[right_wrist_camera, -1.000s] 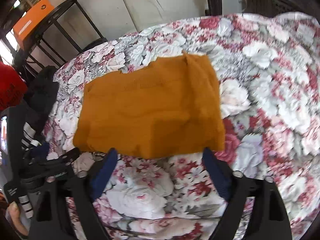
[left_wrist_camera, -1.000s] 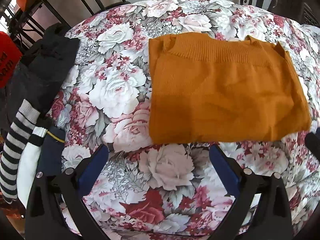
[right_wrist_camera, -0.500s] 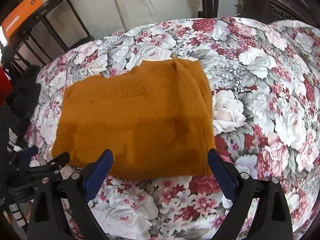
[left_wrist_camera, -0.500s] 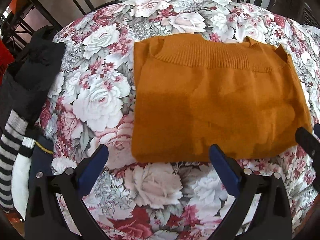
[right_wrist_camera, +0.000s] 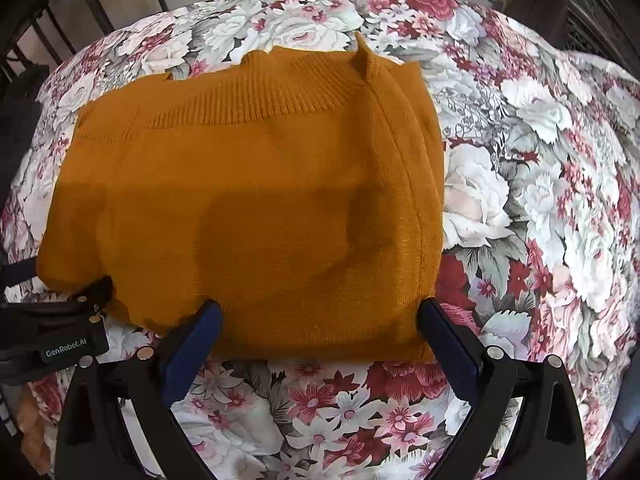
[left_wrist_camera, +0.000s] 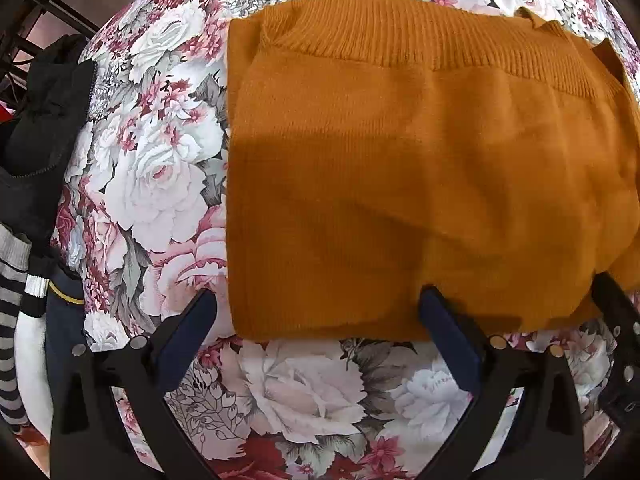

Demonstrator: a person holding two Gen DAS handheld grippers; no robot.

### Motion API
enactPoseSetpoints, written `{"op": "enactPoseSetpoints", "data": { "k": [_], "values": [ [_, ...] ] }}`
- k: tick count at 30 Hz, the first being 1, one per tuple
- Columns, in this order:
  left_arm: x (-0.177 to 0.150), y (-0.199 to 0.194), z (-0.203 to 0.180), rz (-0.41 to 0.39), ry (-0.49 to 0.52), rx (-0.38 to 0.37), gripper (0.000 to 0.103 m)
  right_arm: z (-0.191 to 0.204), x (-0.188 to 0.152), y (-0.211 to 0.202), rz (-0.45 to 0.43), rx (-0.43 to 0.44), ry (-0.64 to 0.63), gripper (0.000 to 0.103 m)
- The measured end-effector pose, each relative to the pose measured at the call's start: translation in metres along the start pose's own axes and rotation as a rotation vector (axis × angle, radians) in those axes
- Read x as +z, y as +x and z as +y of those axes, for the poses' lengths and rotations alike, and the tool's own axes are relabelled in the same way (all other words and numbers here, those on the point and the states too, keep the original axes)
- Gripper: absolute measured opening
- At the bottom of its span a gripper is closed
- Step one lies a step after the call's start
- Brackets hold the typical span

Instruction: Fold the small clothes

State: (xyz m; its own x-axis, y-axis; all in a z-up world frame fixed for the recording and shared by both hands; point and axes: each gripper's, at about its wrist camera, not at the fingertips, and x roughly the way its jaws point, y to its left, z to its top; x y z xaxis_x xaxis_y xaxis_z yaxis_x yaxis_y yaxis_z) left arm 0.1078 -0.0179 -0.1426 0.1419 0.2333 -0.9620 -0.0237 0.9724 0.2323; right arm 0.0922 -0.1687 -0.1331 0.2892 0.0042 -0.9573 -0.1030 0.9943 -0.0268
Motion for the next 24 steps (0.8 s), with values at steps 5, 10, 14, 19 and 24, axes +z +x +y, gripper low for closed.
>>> {"op": "enactPoseSetpoints", "data": {
  "k": [5,10,14,19,24],
  "values": [
    [-0.001,-0.014,-0.001,-0.051,0.015,0.011,0.099,-0.002,0.006,-0.020,-0.050,0.037,0.036,0.099],
    [-0.001,-0.026,0.002,-0.102,-0.008,-0.025,0.099,-0.011,0.009,-0.026,-0.074,0.054,0.082,0.099],
    [0.001,-0.028,0.007,-0.110,-0.032,-0.060,0.099,-0.017,0.010,-0.020,-0.044,0.062,0.124,0.099],
    [0.001,-0.029,0.005,-0.114,-0.022,-0.062,0.099,-0.017,0.009,-0.019,-0.053,0.062,0.130,0.099],
    [0.001,-0.033,0.002,-0.134,-0.007,-0.043,0.099,-0.019,0.008,-0.024,-0.068,0.059,0.126,0.099]
  ]
}}
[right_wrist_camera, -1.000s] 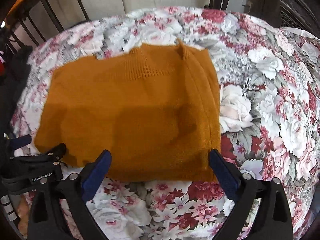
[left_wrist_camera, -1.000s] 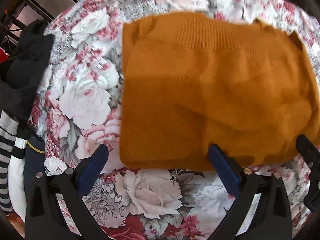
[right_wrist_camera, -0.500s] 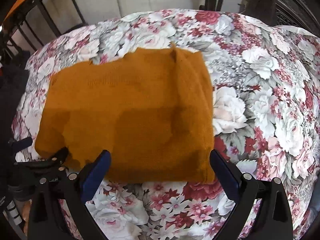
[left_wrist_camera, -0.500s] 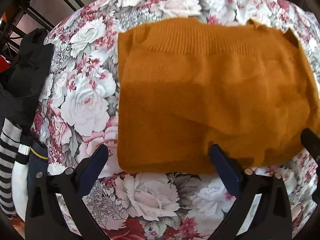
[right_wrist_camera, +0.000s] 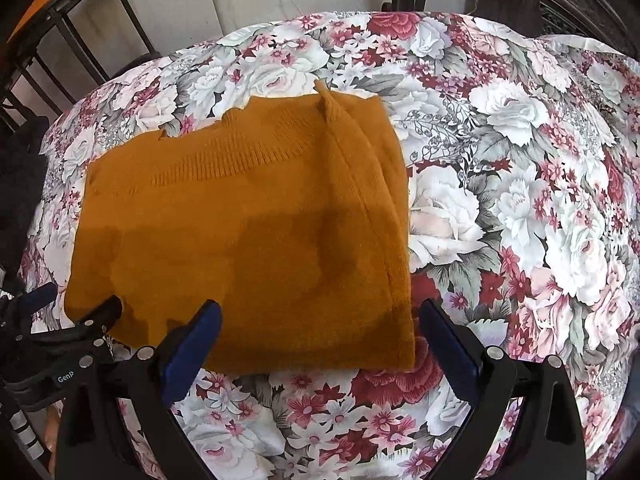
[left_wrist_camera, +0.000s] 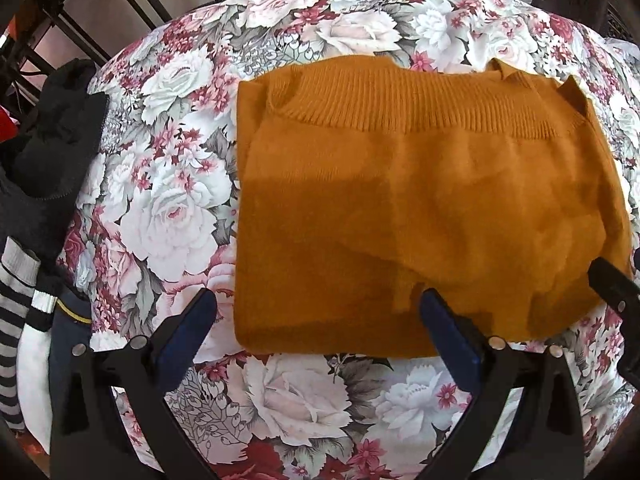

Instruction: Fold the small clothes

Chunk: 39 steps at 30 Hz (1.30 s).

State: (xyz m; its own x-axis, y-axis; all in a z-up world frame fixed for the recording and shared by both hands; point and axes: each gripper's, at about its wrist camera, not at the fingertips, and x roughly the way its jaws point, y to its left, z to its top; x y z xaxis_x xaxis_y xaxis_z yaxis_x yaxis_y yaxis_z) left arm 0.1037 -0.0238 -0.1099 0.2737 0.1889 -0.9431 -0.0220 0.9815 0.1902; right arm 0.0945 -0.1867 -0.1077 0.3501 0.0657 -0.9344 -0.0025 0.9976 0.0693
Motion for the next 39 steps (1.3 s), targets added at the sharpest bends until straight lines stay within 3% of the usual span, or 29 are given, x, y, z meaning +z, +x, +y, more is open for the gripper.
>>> {"op": "enactPoseSetpoints", "data": {
  "k": [18,24,28,34,36,39],
  "values": [
    [-0.001,0.013,-0.002,0.020,0.007,0.011,0.099,-0.002,0.001,-0.003,-0.033,-0.024,-0.009,0.099],
    [-0.002,0.025,-0.005,0.056,0.014,0.021,0.099,-0.005,-0.002,0.031,0.093,-0.025,0.001,0.099],
    [-0.002,0.024,-0.007,0.053,0.019,0.028,0.099,-0.004,-0.001,0.030,0.086,-0.024,0.003,0.099],
    [0.012,0.007,0.015,-0.022,-0.065,0.007,0.099,-0.006,0.009,0.010,-0.014,0.019,0.037,0.099],
    [0.016,0.021,0.025,0.022,-0.094,0.011,0.099,-0.011,0.010,0.012,-0.015,0.014,0.051,0.099],
    [0.011,0.048,0.037,0.134,-0.170,-0.073,0.099,-0.022,0.007,0.035,0.076,0.016,0.093,0.100]
  ]
}}
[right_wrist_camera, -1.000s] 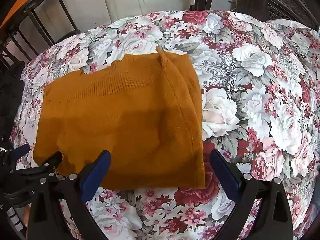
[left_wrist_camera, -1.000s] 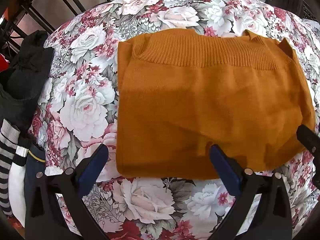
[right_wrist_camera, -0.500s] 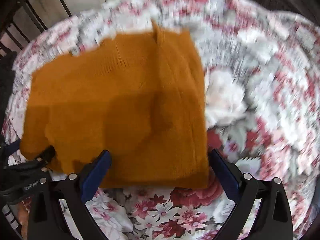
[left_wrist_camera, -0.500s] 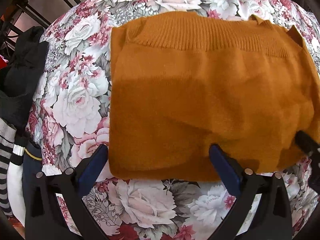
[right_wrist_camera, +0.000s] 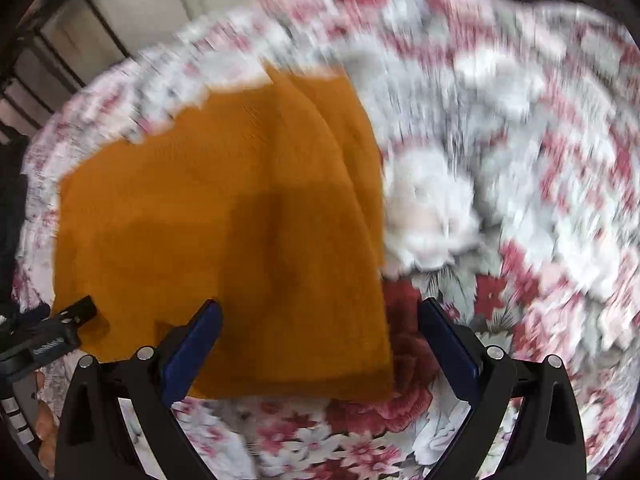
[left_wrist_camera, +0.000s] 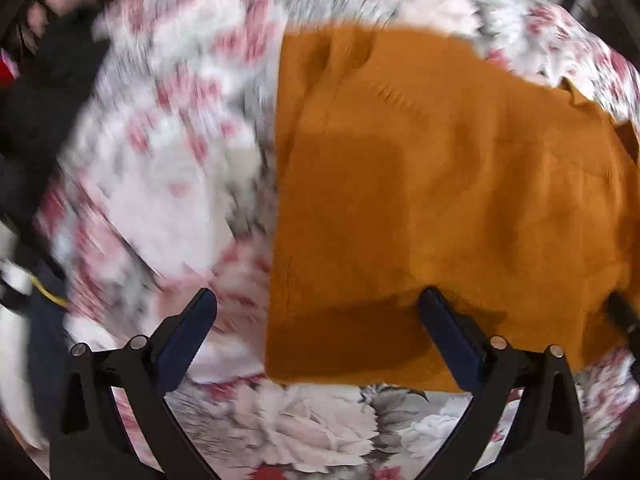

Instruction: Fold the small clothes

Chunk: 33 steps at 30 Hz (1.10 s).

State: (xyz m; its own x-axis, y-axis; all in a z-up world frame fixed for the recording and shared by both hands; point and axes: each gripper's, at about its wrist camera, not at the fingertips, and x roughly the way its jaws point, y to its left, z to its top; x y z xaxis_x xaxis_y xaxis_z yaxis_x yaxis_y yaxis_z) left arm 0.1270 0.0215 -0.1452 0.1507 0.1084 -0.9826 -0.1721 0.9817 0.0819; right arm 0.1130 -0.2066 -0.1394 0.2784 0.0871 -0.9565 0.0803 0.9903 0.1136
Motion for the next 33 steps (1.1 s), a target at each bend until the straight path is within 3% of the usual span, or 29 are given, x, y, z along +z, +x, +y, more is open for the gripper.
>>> {"op": "enactPoseSetpoints", "data": {
  "k": [3,7,10,13,14,15,17,21,23,26,29,33],
  "values": [
    [0.003,-0.006,0.005,0.011,-0.029,-0.030,0.099,0.003,0.002,-0.006,-0.015,0.004,0.009,0.099],
    [0.006,-0.036,-0.002,-0.094,0.005,-0.028,0.098,0.000,0.007,-0.040,-0.121,0.094,0.036,0.099],
    [0.005,-0.038,-0.012,-0.104,0.060,-0.013,0.098,0.000,0.007,-0.051,-0.163,0.144,0.052,0.099],
    [0.002,-0.004,-0.023,0.008,0.121,0.082,0.099,-0.006,0.002,-0.029,-0.070,0.095,0.050,0.099],
    [0.002,0.001,-0.022,0.026,0.108,0.065,0.099,-0.008,0.001,-0.013,0.007,0.071,0.054,0.100],
    [0.001,0.002,-0.019,0.032,0.081,0.046,0.099,-0.010,0.000,-0.005,0.028,0.078,0.051,0.100],
    [0.007,-0.011,-0.013,0.017,0.046,0.003,0.099,-0.011,0.002,-0.016,0.005,0.101,0.079,0.099],
    [0.010,-0.046,-0.007,-0.107,0.046,-0.033,0.099,-0.037,0.008,-0.039,-0.028,0.354,0.229,0.099],
    [0.008,-0.055,-0.012,-0.135,0.067,-0.062,0.099,-0.056,0.006,-0.036,-0.012,0.433,0.330,0.099],
    [0.003,-0.045,-0.023,-0.098,0.115,-0.037,0.099,-0.089,-0.006,-0.019,0.043,0.556,0.541,0.099],
    [-0.001,-0.021,-0.031,-0.013,0.143,0.009,0.099,-0.117,-0.019,-0.007,0.042,0.696,0.729,0.099],
    [-0.004,-0.022,-0.038,-0.023,0.155,0.021,0.099,-0.126,-0.029,0.001,0.028,0.740,0.762,0.099]
  ]
}}
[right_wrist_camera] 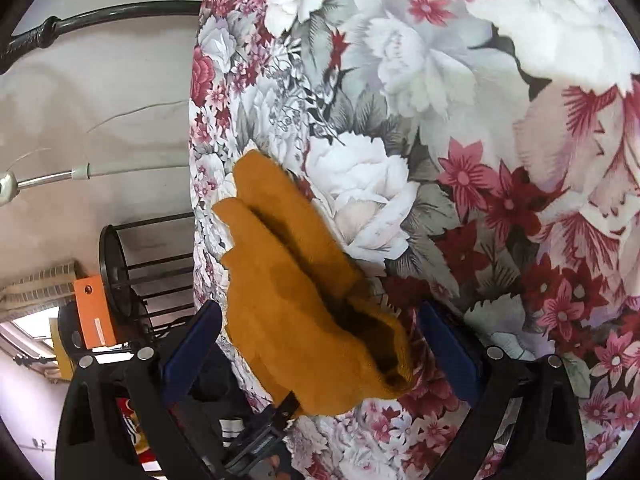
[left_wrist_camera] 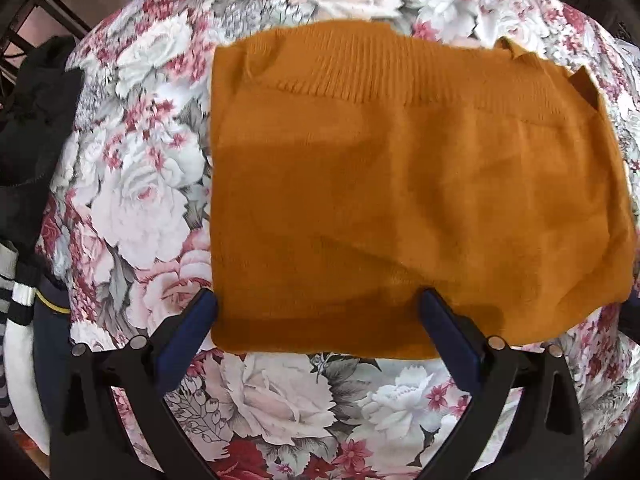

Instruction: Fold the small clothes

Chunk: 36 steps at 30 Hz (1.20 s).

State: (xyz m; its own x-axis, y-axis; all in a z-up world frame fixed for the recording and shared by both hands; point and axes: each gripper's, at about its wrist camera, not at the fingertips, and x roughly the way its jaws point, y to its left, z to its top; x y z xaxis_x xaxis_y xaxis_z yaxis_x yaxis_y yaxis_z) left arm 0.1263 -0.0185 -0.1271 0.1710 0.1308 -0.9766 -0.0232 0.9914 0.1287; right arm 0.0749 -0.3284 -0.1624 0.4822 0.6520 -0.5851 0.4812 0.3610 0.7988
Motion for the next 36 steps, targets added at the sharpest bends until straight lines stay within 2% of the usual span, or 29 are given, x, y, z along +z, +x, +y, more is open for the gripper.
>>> {"op": "enactPoseSetpoints", "data": {
  "k": [7,8,9,12,15,20,23,26,27,29,34,36],
  "values": [
    [-0.007,-0.015,-0.009,0.000,-0.010,-0.032,0.099,0.008,-0.001,0.009,-0.019,-0.045,-0.108,0.100],
    [-0.009,-0.014,-0.009,-0.003,-0.012,-0.038,0.099,0.007,-0.001,0.008,-0.025,-0.036,-0.100,0.100],
    [-0.009,-0.016,-0.008,-0.007,-0.013,-0.043,0.099,0.011,-0.003,0.025,-0.031,-0.026,-0.088,0.100],
    [-0.008,-0.020,-0.002,-0.013,-0.010,-0.038,0.099,0.006,0.006,0.028,-0.028,-0.003,-0.041,0.100],
    [-0.010,-0.027,-0.010,0.000,-0.010,-0.036,0.099,0.005,0.006,0.027,-0.019,-0.009,-0.053,0.100],
    [-0.011,-0.037,-0.007,0.002,-0.023,-0.084,0.099,0.018,-0.008,0.029,-0.055,-0.106,-0.189,0.100],
    [-0.011,-0.039,-0.010,0.003,-0.008,-0.074,0.099,0.036,-0.015,0.035,-0.039,-0.172,-0.282,0.099],
    [-0.011,-0.033,-0.018,0.025,0.006,-0.040,0.099,0.054,-0.025,0.045,-0.023,-0.261,-0.415,0.081],
    [-0.011,-0.029,-0.019,0.034,0.008,-0.027,0.099,0.057,-0.027,0.047,-0.033,-0.309,-0.444,0.069],
    [-0.011,-0.024,-0.019,0.050,0.006,-0.003,0.099,0.057,-0.026,0.046,-0.048,-0.346,-0.444,0.051],
    [-0.009,-0.028,-0.014,0.057,-0.031,-0.023,0.099,0.049,-0.020,0.031,-0.051,-0.311,-0.373,0.026],
    [-0.009,-0.031,-0.012,0.060,-0.042,-0.036,0.099,0.059,-0.027,0.027,-0.055,-0.310,-0.403,0.024]
  ]
}}
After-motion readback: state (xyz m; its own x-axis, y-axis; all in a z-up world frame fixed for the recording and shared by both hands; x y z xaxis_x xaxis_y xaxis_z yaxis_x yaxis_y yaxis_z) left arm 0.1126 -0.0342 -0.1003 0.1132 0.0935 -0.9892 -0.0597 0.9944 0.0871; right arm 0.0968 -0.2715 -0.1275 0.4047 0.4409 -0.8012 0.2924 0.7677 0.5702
